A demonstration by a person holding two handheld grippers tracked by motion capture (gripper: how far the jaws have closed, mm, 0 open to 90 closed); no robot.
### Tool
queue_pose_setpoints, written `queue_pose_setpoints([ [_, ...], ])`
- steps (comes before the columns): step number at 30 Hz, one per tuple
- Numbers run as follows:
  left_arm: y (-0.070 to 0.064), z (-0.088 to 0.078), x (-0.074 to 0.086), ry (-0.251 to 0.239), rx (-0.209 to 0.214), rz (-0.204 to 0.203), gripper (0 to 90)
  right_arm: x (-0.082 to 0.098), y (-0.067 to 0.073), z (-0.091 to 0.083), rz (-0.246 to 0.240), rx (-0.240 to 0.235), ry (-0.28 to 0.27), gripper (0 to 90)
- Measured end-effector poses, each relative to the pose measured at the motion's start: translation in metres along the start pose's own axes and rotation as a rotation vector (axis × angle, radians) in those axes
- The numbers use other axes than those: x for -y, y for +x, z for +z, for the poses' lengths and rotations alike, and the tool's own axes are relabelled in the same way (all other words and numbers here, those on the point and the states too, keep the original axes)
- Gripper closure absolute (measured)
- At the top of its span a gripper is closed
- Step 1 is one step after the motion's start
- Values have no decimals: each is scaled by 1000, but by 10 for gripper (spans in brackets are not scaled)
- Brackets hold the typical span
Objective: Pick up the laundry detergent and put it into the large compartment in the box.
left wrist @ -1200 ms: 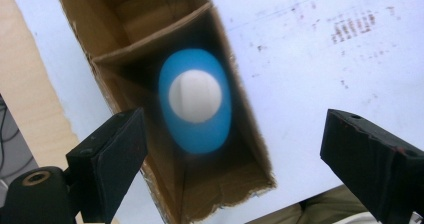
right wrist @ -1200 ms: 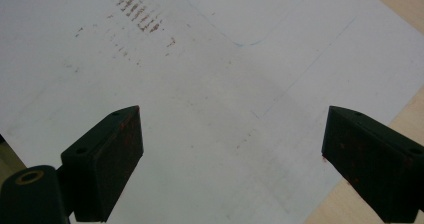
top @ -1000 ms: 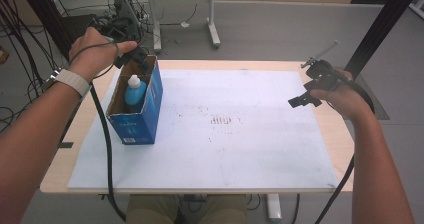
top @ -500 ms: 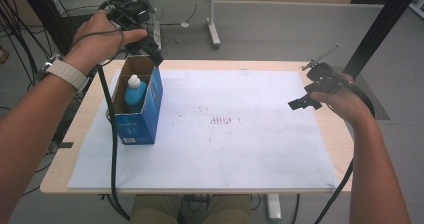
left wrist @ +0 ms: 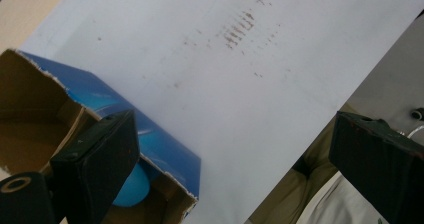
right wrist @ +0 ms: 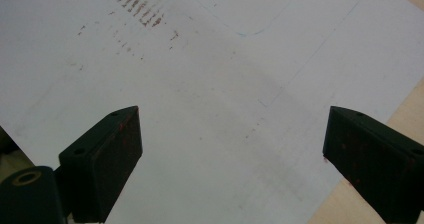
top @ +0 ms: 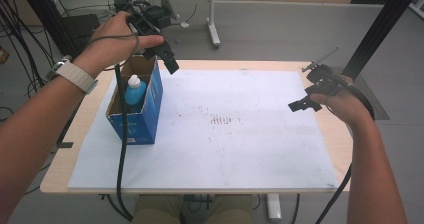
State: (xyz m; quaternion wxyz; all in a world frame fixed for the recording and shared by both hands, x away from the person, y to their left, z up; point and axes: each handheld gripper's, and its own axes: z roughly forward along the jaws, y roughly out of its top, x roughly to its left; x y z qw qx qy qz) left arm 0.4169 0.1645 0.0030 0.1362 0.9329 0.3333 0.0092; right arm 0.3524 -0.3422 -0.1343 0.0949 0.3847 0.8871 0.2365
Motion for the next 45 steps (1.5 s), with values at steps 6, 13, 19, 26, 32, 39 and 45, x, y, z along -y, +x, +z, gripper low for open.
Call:
queue_pose_setpoints([
  [6,-7,9,-8,11,8,70,66,2,1,0,6,-1,2,88],
  [13,-12,24,-14,26,27,144,66,4,0,2,13,-2,8,88],
  [19,-16,36,-18,38,40,194,67,5,0,1,17,0,9,88],
  [26,-21,49,-26,67,52,248,67,6,0,2,19,-2,13,88],
  [32,-24,60,-30,82,54,281,67,8,0,4,23,-5,14,88],
  [39,-26,73,-30,84,62,314,67,9,-1,6,25,-7,16,88],
  [45,-28,83,-30,93,60,339,67,8,-1,8,28,-10,20,87],
])
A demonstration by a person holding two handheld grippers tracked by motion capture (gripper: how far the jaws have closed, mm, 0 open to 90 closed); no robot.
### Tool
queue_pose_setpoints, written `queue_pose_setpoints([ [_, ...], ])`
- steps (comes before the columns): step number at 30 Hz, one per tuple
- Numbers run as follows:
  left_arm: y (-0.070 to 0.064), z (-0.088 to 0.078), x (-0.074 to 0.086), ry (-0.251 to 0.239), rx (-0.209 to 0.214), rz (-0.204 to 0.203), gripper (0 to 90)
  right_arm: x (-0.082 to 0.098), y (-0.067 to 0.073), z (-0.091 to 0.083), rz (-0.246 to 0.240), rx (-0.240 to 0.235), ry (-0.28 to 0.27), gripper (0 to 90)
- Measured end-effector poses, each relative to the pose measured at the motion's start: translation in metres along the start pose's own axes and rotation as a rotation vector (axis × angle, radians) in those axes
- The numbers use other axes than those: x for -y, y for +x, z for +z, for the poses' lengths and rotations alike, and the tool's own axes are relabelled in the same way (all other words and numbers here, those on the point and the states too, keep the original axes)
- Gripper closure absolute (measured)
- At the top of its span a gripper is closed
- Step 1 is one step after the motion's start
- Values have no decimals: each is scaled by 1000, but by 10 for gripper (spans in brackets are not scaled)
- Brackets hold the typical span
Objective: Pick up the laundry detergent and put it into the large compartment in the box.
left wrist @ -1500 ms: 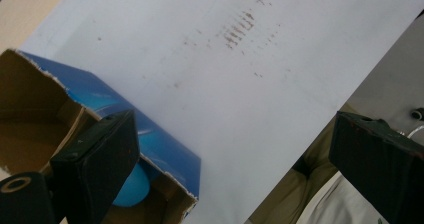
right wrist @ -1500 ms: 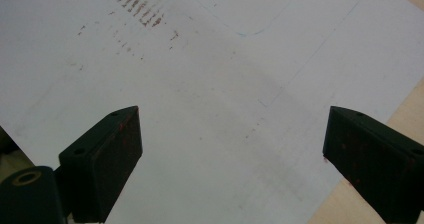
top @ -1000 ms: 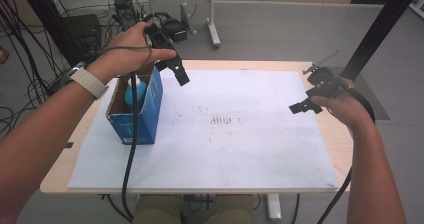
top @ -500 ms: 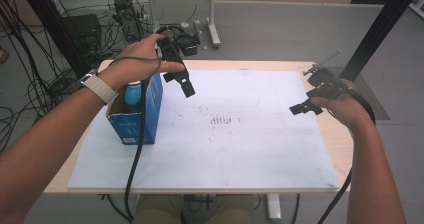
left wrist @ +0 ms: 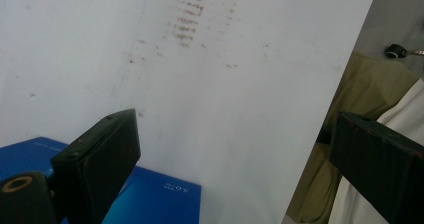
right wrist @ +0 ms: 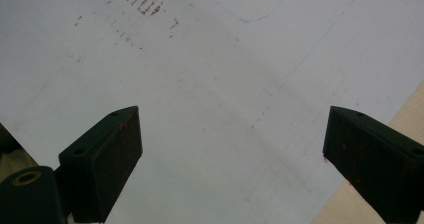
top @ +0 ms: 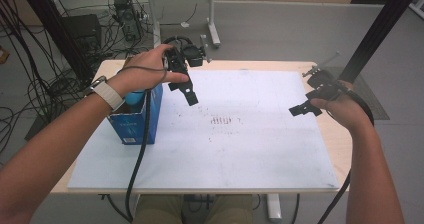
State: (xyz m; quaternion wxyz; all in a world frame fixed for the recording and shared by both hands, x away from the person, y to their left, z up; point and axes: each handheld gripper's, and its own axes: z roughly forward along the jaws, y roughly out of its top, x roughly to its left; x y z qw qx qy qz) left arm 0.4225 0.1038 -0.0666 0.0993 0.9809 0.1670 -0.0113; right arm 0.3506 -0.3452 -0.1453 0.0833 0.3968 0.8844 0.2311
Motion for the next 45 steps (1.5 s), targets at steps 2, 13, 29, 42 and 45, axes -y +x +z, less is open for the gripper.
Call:
queue_pose_setpoints([
  [2,0,3,-1,7,-1,8,69,0,0,1,-2,-1,0,87],
  [13,-2,14,-2,14,4,25,70,-1,0,3,0,-4,0,88],
  [29,-1,22,-3,20,6,30,72,1,-1,4,9,-3,3,87],
  [42,-1,24,-6,27,5,33,72,3,-1,4,7,-2,-1,87],
  [45,-1,24,-5,23,4,24,72,4,-1,5,8,-4,0,87],
])
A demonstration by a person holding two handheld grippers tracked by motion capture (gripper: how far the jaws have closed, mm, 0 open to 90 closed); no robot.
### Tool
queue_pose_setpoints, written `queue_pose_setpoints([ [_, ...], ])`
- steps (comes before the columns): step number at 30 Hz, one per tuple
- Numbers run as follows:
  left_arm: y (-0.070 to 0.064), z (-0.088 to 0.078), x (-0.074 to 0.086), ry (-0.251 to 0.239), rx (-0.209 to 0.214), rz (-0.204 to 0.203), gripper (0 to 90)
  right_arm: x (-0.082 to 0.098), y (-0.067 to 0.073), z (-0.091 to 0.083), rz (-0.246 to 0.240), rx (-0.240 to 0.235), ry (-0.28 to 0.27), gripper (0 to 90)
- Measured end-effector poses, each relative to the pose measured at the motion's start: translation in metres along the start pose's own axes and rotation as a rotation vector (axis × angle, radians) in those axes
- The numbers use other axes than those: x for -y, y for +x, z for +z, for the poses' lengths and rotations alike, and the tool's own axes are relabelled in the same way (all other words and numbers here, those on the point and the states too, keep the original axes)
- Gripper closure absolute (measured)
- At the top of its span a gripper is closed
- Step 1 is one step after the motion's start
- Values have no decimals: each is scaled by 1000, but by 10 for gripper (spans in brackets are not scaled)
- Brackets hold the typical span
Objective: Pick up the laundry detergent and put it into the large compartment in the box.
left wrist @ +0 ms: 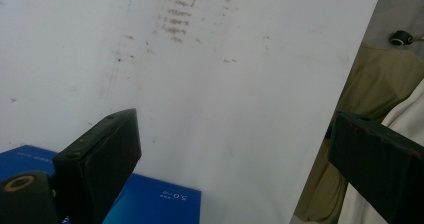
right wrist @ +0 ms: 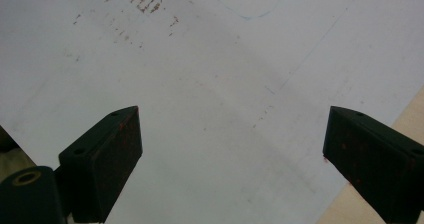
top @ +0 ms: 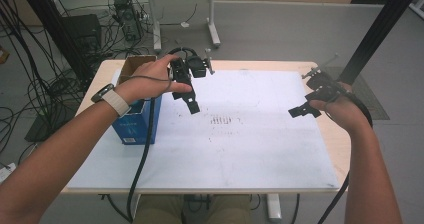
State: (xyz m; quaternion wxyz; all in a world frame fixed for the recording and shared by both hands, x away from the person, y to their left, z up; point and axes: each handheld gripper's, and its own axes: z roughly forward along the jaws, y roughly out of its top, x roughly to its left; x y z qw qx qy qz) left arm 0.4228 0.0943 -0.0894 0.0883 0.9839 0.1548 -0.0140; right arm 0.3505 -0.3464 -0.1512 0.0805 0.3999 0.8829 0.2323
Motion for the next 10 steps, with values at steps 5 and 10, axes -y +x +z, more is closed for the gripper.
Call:
queue_pose_setpoints([
  [5,1,2,0,6,6,-4,72,2,0,1,2,-3,-1,87],
  [10,2,4,1,2,9,-8,72,3,0,2,2,-3,-1,87],
])
